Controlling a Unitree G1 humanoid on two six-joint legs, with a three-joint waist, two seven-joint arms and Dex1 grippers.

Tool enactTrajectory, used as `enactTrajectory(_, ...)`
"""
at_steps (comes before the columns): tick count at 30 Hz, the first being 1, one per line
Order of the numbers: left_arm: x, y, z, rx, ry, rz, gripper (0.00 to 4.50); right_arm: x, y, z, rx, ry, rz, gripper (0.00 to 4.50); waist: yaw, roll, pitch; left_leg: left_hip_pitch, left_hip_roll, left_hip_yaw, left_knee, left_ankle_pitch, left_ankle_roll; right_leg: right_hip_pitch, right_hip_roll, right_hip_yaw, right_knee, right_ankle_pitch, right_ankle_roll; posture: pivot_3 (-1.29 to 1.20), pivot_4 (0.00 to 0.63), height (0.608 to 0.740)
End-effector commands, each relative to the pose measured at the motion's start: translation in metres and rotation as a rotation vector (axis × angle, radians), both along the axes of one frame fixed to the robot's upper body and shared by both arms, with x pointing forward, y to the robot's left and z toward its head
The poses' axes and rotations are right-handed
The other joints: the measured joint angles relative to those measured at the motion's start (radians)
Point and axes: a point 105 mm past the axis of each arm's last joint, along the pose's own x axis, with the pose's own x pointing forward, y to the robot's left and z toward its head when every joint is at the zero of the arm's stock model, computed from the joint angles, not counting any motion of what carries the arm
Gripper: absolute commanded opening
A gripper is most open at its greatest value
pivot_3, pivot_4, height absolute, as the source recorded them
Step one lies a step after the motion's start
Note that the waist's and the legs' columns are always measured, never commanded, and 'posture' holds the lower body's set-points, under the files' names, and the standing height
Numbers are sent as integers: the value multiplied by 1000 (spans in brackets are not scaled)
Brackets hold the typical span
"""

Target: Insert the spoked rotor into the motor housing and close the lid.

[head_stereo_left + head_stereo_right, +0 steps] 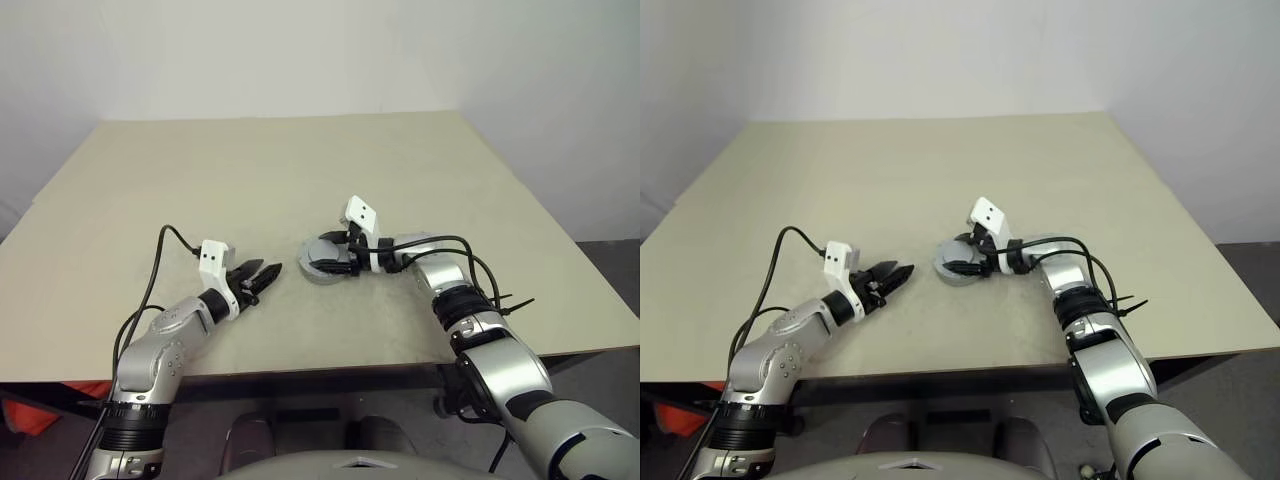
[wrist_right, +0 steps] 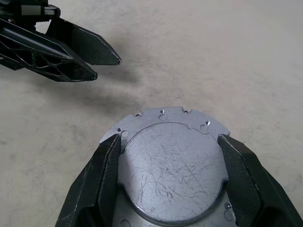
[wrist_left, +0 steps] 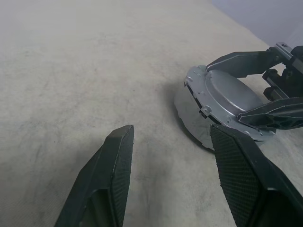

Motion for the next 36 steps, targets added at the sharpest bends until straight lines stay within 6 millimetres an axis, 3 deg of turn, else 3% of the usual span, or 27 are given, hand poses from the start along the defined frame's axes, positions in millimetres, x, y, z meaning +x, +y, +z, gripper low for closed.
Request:
enactTrajectory(1,0,-1,13,4,-51,-7,2733,-1,-17,-18,-65,67,-38,3132,0,0,0,0,0,0,0,0,0,0,0,0,0,0,0,0,0,740)
enactTrajectory(23,1,-2,13,5,-52,-7,2733,-1,-16,-11,-23,74,-25,3132,2,0,0,0,0,0,0,0,0,0,0,0,-1,0,0,0,0,740)
enactTrajectory(36,1,-1,13,6,-53,-5,2733,-2,-7,15,30,-6,11,3132,0,0,0,-3,0,0,0,-1,1,-4,0,-1,-2,0,0,0,0,740)
